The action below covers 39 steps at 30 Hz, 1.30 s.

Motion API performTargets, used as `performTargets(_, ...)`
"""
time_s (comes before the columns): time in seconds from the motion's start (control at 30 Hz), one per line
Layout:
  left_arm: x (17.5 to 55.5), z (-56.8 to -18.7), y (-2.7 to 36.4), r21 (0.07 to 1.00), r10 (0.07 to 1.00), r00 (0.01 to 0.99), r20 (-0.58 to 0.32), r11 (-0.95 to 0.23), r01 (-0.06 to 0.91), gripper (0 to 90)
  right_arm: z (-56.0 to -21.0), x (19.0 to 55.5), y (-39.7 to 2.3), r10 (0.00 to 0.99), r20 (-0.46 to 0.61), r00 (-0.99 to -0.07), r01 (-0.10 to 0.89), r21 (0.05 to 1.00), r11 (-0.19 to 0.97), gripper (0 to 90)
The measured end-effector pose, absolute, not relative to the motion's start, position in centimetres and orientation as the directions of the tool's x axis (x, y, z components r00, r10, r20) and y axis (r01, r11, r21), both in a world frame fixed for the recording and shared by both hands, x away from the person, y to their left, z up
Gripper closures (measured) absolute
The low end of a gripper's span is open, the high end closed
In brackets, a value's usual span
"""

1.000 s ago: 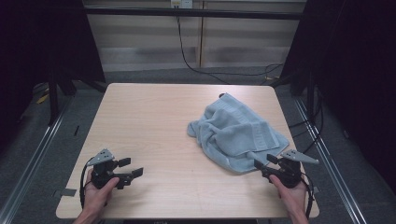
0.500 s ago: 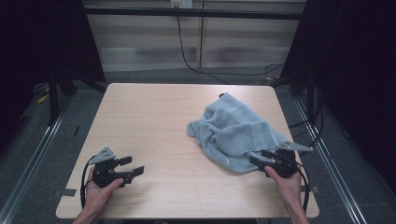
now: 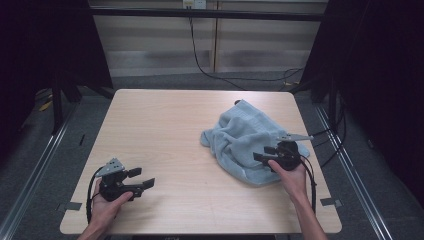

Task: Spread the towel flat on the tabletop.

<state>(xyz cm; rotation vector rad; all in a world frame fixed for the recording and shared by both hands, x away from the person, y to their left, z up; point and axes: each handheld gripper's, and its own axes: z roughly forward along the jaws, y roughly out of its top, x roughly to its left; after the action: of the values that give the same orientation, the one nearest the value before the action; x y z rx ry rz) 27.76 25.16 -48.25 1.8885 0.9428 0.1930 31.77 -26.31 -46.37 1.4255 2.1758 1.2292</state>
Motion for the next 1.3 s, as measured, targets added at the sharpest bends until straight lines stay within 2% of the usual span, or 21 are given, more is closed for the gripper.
performTargets(0.2,27.7,-48.1,25.4,0.827,0.681,0.684,-0.263,-0.206,0.523,26.0,-47.6,33.2,-26.8,0.852,0.235,-0.468,0.647,0.748,0.149,38.7)
performTargets(0.47,27.8,-48.1,25.4,0.826,0.681,0.685,-0.259,-0.211,0.522,26.0,-48.9,33.9,-26.6,0.862,0.198,-0.467,0.667,0.718,0.197,40.3)
performTargets(0.6,27.8,-48.1,25.6,0.828,0.683,0.681,-0.262,-0.203,0.522,26.0,-49.7,33.9,-26.2,0.873,0.153,-0.463,0.676,0.698,0.236,47.7)
performTargets(0.67,27.7,-48.1,25.7,0.829,0.684,0.681,-0.261,-0.202,0.521,26.0,-49.7,33.9,-26.1,0.877,0.121,-0.464,0.672,0.694,0.260,54.4)
performTargets(0.73,27.7,-48.1,25.7,0.829,0.684,0.682,-0.260,-0.204,0.520,26.0,-49.7,33.8,-26.1,0.883,0.107,-0.458,0.677,0.685,0.268,65.4)
performTargets(0.8,27.8,-48.1,25.7,0.828,0.684,0.681,-0.261,-0.204,0.522,26.0,-49.8,33.8,-26.1,0.881,0.121,-0.458,0.678,0.688,0.258,69.0)
performTargets(0.97,27.8,-48.1,25.5,0.827,0.685,0.680,-0.260,-0.205,0.523,26.0,-49.9,33.3,-25.4,0.862,0.149,-0.485,0.676,0.689,0.261,73.5)
performTargets(1.3,27.7,-47.9,25.1,0.826,0.681,0.689,-0.248,-0.223,0.518,28.3,-49.9,31.6,-22.2,0.820,0.181,-0.543,0.664,0.691,0.286,74.5)
